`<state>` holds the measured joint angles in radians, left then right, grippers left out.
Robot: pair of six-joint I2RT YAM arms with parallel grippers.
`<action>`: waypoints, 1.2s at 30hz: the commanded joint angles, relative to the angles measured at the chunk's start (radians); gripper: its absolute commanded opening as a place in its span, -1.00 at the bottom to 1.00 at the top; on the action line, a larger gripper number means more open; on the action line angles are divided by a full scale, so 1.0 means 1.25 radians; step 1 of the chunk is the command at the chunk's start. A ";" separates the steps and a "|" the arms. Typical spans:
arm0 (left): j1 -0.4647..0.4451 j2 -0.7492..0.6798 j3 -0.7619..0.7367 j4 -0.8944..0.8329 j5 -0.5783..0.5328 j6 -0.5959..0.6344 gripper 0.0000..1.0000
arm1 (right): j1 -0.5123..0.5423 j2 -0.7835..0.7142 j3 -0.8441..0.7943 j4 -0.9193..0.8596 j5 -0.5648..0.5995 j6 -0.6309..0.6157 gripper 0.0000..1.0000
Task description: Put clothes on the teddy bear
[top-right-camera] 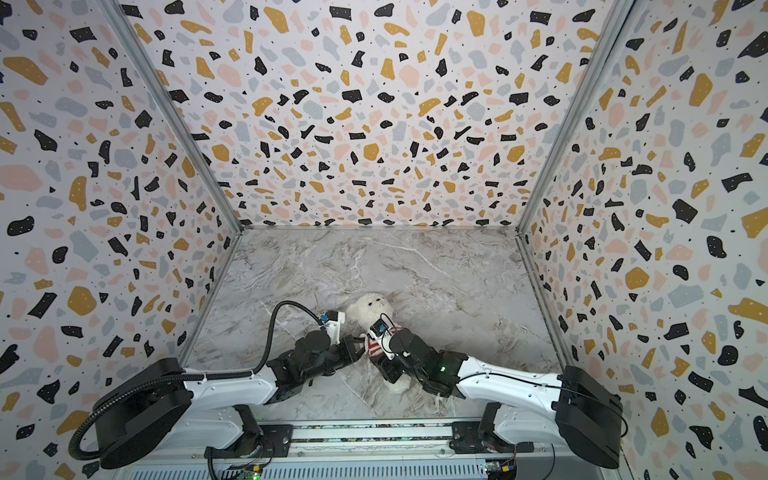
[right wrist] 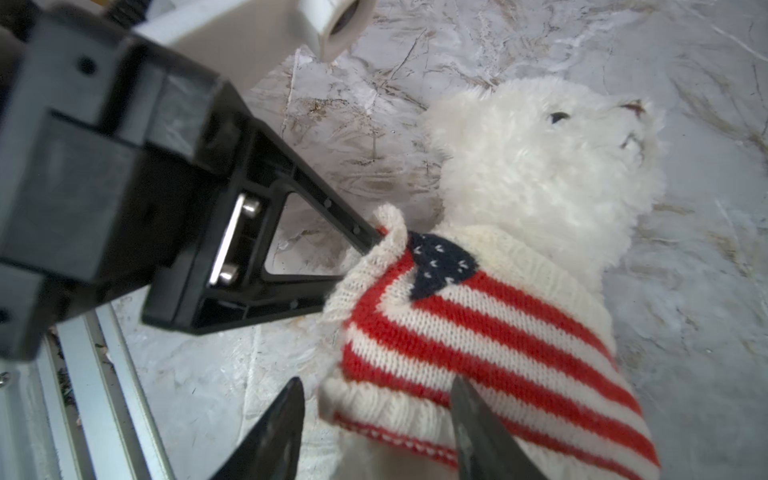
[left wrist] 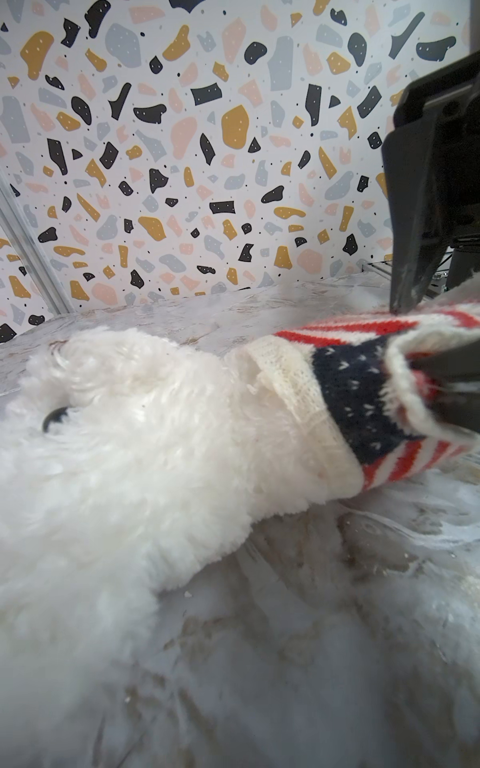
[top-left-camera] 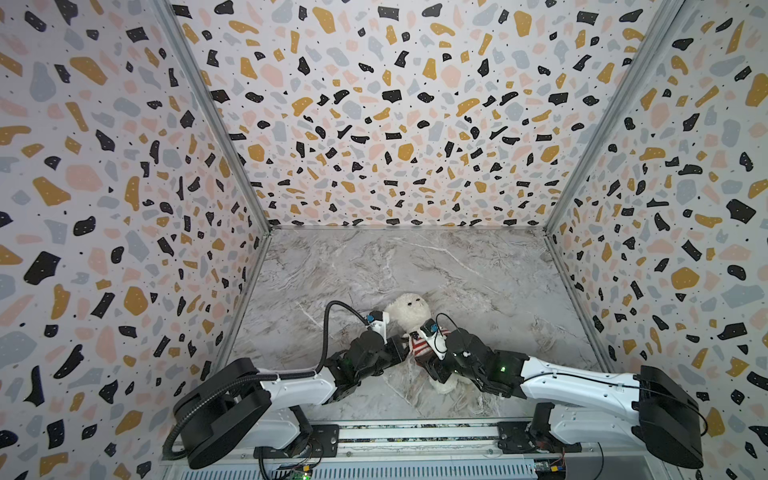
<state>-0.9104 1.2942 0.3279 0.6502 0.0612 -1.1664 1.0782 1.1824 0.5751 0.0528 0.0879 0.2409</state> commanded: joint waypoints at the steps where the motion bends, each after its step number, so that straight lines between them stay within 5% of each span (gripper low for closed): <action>1: -0.009 -0.017 -0.013 0.008 -0.014 0.009 -1.00 | 0.001 0.026 0.037 0.012 0.026 -0.005 -0.02; 11: -0.010 -0.076 -0.042 -0.036 -0.029 0.010 -1.00 | 0.001 0.020 0.011 -0.043 0.103 0.024 -0.85; 26: 0.021 -0.192 -0.134 0.008 -0.023 0.001 -1.00 | -0.089 -0.026 -0.065 -0.107 0.097 0.124 -1.00; 32: 0.030 -0.200 -0.084 -0.076 0.162 0.159 -1.00 | -0.102 -0.015 -0.060 -0.096 0.087 0.121 -1.00; 36: 0.029 -0.176 -0.014 -0.257 0.166 0.304 -1.00 | -0.102 -0.009 -0.060 -0.088 0.076 0.121 -1.00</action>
<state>-0.8806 1.0660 0.2493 0.4873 0.2245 -0.9699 0.9726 1.1587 0.5152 0.0265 0.1223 0.3805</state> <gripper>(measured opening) 0.057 0.066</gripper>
